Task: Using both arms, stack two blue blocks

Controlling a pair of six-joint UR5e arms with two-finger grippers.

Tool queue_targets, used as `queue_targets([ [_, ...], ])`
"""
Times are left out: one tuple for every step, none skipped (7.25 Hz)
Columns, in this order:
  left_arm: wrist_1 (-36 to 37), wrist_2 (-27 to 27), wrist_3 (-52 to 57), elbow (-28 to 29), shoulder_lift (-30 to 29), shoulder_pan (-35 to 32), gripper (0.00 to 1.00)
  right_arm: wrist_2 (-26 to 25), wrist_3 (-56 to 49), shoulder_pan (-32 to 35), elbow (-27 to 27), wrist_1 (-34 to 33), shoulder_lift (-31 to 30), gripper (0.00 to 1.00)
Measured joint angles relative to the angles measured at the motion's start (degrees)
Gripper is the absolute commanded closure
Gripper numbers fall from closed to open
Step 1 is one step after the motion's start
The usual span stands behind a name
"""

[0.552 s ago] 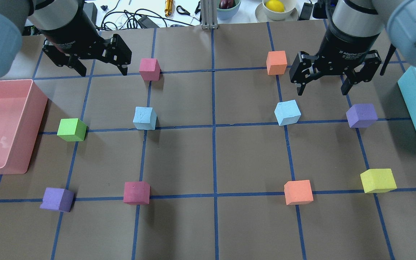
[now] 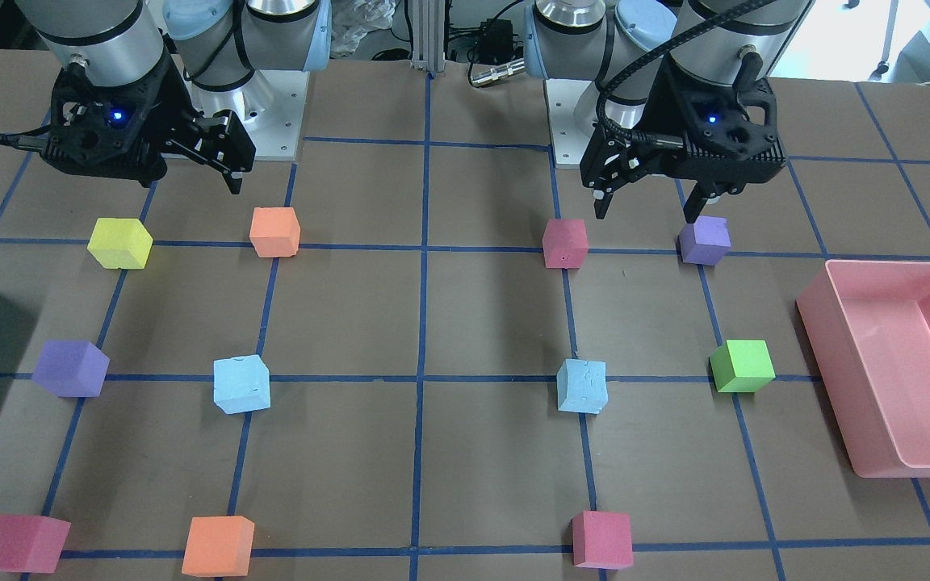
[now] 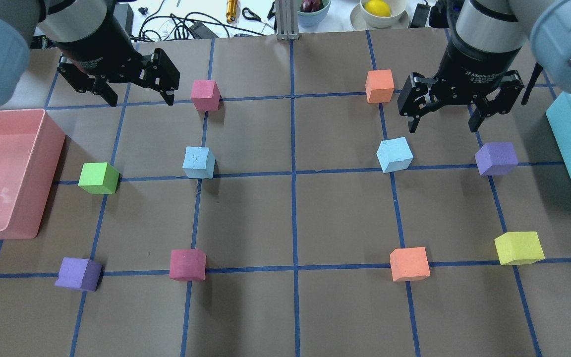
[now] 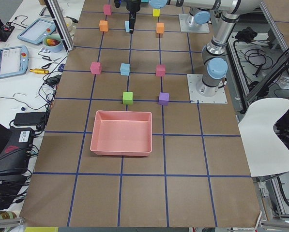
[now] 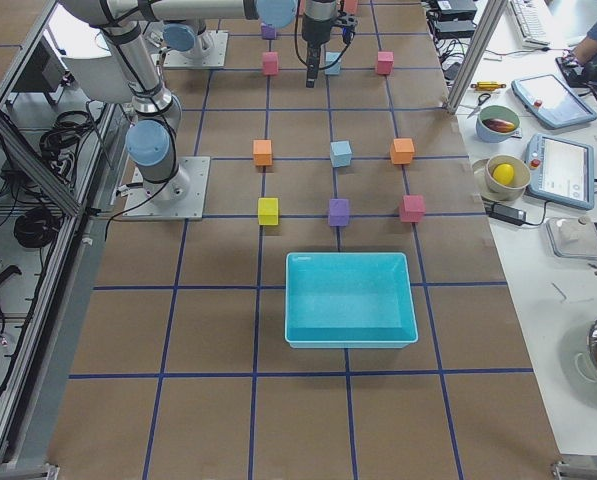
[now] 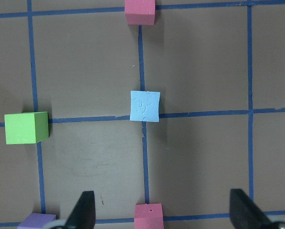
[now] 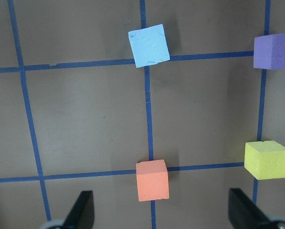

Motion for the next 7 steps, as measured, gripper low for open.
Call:
queue_targets([
  [0.00,-0.09,0.01,-0.02,0.00,0.00,0.00,0.03,-0.01,0.01,-0.05,-0.13,0.11,0.00],
  [-0.02,-0.01,0.04,-0.18,0.00,-0.04,0.00,0.10,-0.03,0.00,0.04,-0.19,0.38,0.00],
  [-0.04,0.17,0.10,-0.40,-0.02,-0.14,0.00,0.42,-0.04,-0.12,0.23,-0.35,1.00,0.00],
  [-0.02,0.23,0.18,-0.48,-0.05,-0.16,0.00,0.49,0.01,-0.26,0.32,-1.00,2.34,0.00],
  [-0.01,0.24,0.24,-0.53,-0.06,-0.13,0.00,0.36,-0.01,-0.31,0.37,-3.83,4.52,0.00],
  [-0.01,0.23,0.27,-0.56,-0.04,-0.11,0.00,0.36,-0.48,-0.28,0.45,-9.90,7.75,0.00],
  [0.00,0.19,0.28,-0.57,-0.02,-0.10,0.00,0.46,-1.90,-0.19,0.55,-14.95,11.05,0.00],
])
